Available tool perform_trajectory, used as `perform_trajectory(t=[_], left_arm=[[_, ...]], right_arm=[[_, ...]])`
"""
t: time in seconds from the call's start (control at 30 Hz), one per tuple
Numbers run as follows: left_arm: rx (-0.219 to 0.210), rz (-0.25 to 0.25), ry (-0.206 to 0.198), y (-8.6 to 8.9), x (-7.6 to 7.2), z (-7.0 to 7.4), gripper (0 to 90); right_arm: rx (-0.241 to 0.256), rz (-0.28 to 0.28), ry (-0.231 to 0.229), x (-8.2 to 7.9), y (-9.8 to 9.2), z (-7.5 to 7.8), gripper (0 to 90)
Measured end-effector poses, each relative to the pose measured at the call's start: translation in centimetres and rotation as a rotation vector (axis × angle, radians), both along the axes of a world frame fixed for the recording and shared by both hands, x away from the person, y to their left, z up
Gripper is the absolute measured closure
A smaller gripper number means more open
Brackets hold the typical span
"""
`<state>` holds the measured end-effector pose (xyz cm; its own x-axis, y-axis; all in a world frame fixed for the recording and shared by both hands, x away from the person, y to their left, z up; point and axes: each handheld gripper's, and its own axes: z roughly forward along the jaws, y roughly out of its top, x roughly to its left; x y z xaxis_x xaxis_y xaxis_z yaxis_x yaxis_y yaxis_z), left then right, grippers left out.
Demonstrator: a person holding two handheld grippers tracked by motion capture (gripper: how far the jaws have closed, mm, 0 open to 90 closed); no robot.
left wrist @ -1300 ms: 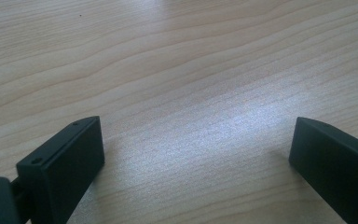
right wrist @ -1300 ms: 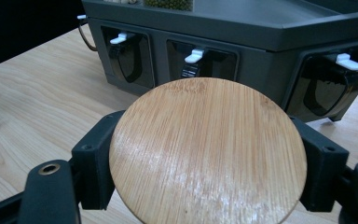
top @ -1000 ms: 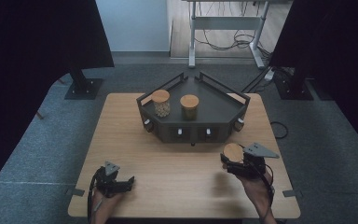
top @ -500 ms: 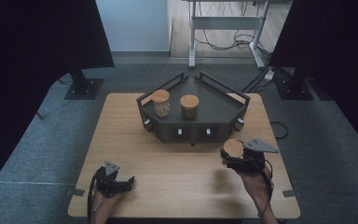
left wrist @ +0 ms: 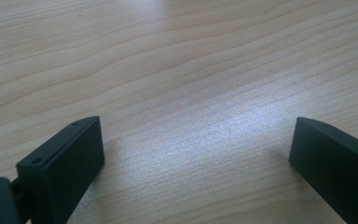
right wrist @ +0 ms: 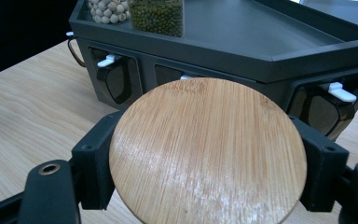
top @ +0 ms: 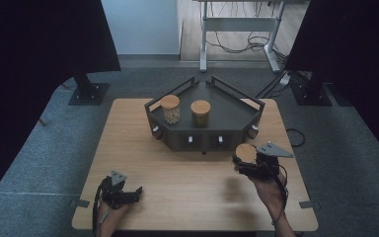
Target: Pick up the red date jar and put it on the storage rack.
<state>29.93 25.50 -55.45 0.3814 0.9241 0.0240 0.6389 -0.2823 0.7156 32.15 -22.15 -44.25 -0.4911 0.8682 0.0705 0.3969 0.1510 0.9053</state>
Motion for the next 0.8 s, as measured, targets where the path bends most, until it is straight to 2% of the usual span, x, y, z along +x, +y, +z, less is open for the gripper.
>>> perform_trajectory(t=[0.8], left_arm=[[-0.002,0.002,-0.002,0.0,0.0,0.0,2.8]], right_arm=[[0.007,0.003,-0.008,1.4,0.4,1.3,22.7]])
